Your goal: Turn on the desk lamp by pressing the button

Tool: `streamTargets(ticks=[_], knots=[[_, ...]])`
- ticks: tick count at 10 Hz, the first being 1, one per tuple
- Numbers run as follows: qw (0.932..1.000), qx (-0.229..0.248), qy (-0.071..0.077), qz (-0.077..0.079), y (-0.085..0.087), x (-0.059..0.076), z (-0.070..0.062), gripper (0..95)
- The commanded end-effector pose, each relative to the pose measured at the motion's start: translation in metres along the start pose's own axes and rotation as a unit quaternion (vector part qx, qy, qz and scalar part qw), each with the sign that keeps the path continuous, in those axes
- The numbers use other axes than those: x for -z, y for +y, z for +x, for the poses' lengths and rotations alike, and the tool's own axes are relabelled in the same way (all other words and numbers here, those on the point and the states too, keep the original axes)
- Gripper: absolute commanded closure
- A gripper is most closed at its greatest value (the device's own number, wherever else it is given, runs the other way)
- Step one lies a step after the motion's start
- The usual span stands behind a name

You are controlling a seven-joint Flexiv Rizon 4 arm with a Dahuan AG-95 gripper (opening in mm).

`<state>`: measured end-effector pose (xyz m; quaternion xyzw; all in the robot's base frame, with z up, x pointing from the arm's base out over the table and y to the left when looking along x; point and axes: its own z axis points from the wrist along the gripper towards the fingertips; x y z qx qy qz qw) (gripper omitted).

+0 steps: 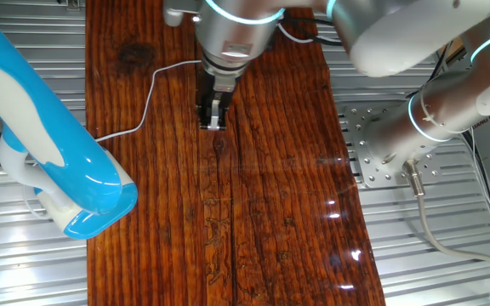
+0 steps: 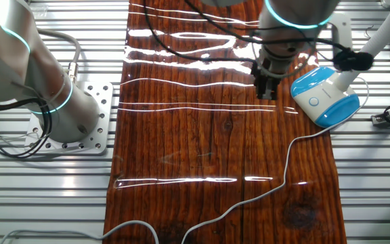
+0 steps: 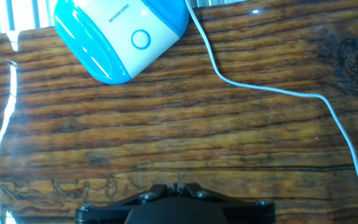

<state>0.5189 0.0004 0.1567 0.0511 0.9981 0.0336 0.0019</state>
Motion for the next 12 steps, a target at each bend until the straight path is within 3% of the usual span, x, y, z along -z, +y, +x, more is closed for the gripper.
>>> streamTargets(ticks=[1,12], knots=[[1.0,0.001,-0.005,0.001,-0.001,-0.001,0.002,95.0],[0.9999,0.007,-0.01,-0.002,0.002,-0.023,-0.019,95.0]])
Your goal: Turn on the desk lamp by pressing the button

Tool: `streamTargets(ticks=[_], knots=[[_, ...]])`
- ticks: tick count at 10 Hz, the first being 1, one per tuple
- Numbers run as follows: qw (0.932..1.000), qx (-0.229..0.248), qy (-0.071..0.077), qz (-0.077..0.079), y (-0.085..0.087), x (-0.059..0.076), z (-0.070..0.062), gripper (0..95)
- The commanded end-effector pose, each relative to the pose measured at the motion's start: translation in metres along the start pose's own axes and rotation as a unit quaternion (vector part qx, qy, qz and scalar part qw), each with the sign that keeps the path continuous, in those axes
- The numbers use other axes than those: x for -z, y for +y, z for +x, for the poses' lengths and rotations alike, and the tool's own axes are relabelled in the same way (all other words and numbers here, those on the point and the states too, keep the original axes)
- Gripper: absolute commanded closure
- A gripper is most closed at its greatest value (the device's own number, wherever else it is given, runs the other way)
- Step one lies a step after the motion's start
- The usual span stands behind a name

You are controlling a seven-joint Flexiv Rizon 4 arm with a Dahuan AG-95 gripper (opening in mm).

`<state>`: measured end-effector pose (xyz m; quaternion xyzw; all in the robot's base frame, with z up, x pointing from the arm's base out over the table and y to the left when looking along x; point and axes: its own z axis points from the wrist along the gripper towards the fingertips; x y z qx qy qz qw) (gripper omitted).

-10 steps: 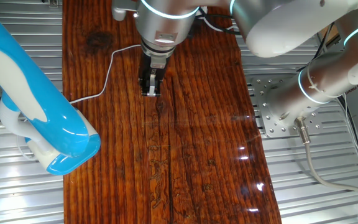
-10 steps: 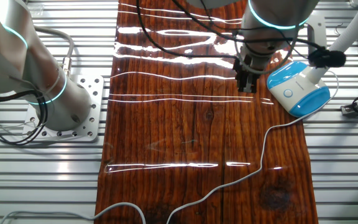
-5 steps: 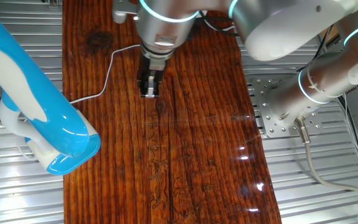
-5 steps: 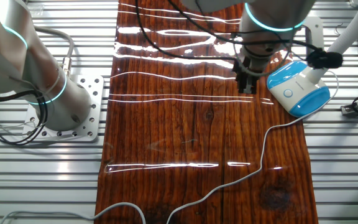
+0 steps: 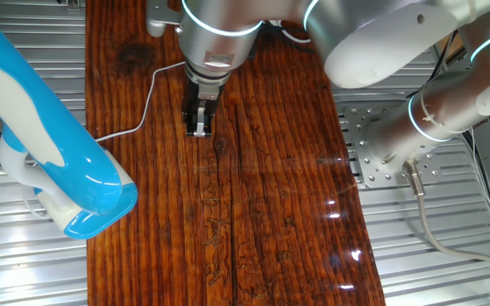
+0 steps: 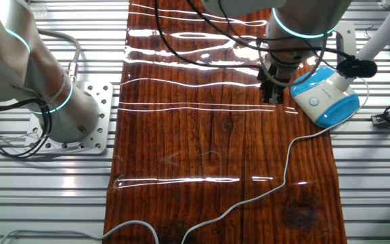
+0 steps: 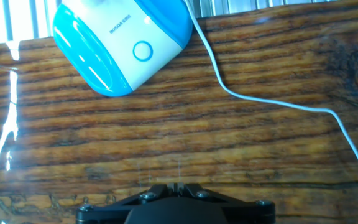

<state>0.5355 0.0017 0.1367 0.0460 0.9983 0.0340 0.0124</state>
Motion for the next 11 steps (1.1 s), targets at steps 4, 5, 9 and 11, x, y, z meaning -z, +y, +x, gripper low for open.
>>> streamTargets(ticks=[4,5,9,11], knots=[[1.0,0.004,-0.005,-0.001,0.001,-0.013,-0.006,95.0],[1.0,0.004,-0.006,-0.001,0.001,-0.015,-0.006,95.0],[0.9999,0.003,-0.011,0.006,0.002,-0.025,-0.009,95.0],[0.9999,0.001,-0.016,0.006,0.003,-0.028,-0.011,95.0]])
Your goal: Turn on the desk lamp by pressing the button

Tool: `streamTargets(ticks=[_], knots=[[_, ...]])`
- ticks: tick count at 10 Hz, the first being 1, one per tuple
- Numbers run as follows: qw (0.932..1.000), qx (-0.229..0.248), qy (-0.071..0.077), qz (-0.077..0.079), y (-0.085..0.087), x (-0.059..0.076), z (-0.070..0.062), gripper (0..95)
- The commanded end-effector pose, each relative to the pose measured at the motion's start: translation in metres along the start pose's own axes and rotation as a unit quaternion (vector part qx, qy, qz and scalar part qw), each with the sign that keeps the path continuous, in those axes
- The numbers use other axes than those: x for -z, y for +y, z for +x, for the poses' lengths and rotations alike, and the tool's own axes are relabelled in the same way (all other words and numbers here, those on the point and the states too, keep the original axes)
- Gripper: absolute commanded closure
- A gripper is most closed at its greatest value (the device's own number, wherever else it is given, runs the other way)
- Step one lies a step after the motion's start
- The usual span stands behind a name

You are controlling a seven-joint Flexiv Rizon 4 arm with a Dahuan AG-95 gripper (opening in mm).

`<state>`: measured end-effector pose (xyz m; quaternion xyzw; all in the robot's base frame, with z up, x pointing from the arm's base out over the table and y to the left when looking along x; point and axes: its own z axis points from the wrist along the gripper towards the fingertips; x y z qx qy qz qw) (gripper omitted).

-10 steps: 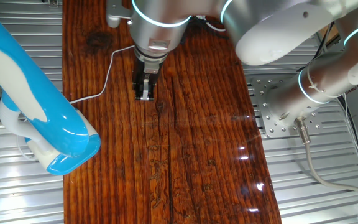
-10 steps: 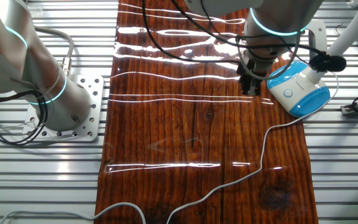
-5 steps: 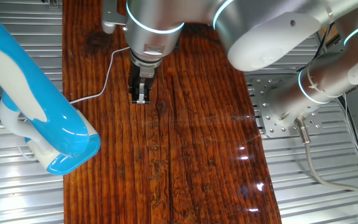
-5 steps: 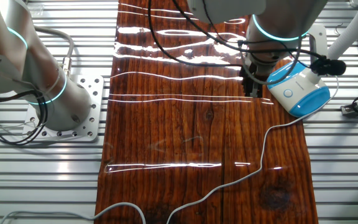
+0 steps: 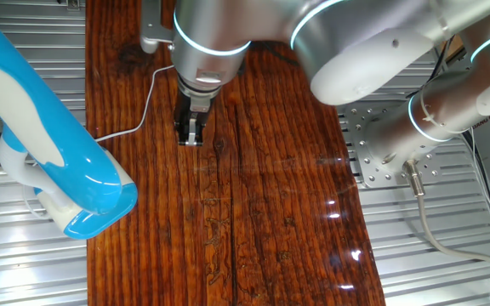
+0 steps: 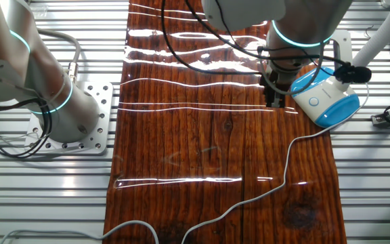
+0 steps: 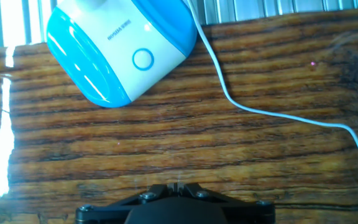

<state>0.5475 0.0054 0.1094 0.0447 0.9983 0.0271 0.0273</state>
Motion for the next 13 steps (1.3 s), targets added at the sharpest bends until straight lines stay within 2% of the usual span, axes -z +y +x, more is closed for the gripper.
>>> streamTargets(ticks=[1,6,8,9,11,13], knots=[[1.0,-0.003,-0.001,0.0,0.0011,-0.0007,-0.0031,95.0],[1.0,0.001,-0.003,-0.002,0.0045,0.0017,-0.0116,95.0],[0.9999,0.008,-0.013,-0.005,0.0045,0.0012,-0.0117,95.0],[0.9996,0.014,-0.024,-0.006,0.0045,0.0012,-0.0117,95.0],[0.9992,0.018,-0.036,-0.007,0.0045,0.0012,-0.0118,95.0],[0.999,0.02,-0.04,-0.009,0.0047,0.0014,-0.0123,95.0]])
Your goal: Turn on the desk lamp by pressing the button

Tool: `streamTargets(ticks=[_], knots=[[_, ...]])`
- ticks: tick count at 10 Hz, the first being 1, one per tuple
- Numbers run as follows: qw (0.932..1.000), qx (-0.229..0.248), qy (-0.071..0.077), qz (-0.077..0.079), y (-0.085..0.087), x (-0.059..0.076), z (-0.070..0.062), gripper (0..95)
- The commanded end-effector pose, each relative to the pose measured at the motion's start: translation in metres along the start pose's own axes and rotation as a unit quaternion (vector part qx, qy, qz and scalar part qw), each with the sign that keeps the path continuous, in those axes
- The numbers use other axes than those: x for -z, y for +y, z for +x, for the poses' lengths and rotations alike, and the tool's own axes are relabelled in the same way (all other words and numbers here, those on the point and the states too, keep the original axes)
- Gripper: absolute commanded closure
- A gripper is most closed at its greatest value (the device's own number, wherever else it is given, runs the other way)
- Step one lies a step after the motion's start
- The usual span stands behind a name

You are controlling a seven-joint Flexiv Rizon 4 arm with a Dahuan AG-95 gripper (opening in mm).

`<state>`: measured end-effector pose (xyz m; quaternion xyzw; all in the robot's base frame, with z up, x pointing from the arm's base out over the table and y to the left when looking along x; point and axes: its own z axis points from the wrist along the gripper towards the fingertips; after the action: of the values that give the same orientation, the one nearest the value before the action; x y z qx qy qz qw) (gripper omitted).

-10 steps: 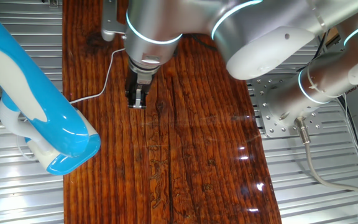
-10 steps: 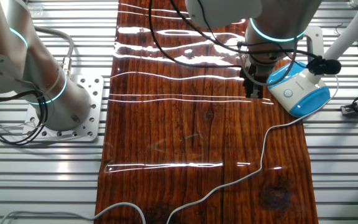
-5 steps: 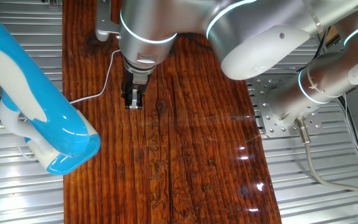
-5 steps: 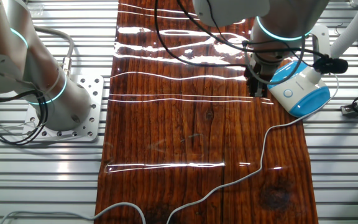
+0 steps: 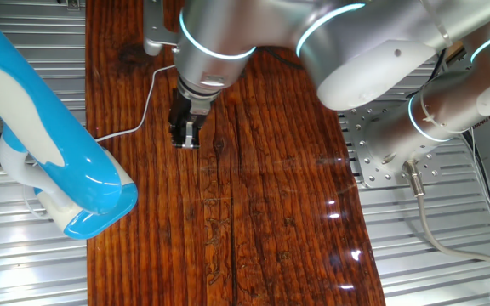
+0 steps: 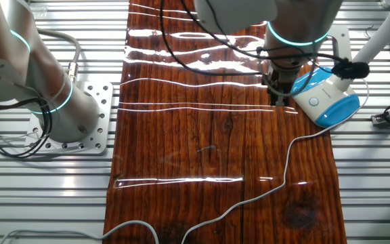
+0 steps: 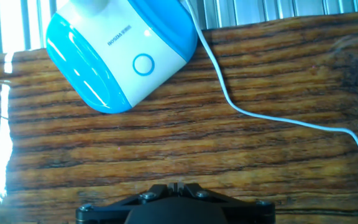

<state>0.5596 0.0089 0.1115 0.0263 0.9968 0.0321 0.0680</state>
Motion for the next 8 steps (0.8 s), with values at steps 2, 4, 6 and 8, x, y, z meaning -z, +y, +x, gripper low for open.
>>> streamTargets(ticks=[2,4,6,8], knots=[[1.0,0.0,0.001,-0.001,0.001,-0.001,-0.003,95.0],[1.0,-0.003,0.002,-0.002,0.003,-0.003,-0.007,95.0],[1.0,-0.003,0.001,-0.002,0.005,-0.005,-0.01,95.0],[1.0,-0.003,0.003,-0.002,0.006,-0.004,-0.013,95.0]])
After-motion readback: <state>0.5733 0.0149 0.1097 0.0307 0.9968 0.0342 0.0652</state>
